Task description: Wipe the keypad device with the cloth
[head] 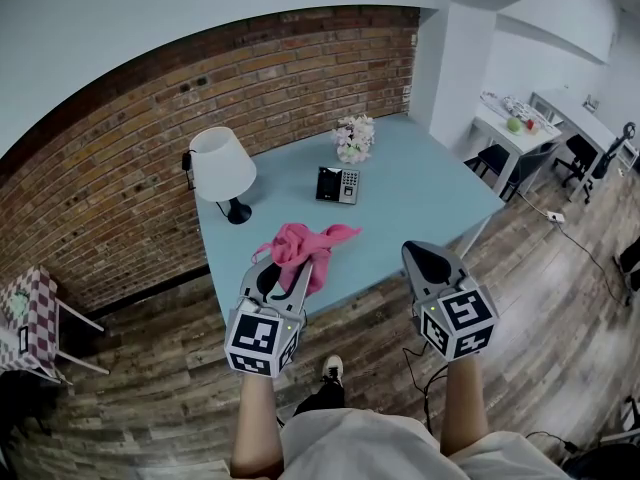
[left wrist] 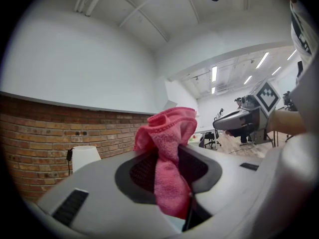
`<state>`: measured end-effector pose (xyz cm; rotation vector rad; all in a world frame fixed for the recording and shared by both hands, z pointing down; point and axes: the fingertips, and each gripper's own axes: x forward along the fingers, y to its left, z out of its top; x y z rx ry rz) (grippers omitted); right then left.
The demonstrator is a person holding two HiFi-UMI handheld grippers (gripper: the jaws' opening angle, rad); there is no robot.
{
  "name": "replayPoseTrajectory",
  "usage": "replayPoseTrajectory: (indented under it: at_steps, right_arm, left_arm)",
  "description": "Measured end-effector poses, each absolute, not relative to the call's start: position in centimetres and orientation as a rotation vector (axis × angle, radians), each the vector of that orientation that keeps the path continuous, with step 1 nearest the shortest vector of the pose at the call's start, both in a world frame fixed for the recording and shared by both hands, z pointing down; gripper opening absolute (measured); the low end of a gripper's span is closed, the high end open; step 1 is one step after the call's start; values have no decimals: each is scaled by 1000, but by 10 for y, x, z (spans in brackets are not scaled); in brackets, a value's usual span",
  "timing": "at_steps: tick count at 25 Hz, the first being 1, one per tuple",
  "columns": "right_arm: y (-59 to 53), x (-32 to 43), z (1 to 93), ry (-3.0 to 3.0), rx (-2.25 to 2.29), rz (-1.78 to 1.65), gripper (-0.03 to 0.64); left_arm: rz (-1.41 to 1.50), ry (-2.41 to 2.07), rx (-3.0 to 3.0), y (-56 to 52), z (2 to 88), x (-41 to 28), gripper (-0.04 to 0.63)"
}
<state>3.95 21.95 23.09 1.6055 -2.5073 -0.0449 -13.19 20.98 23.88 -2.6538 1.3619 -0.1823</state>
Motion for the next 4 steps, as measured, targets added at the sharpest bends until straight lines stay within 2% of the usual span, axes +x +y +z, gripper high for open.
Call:
replayPoseTrajectory:
  at_steps: [4]
  right_arm:
    - [218,38,234,-2503,1606,-22,18]
  left_arm:
    - [-192,1358,-2658,208,238,-134,149]
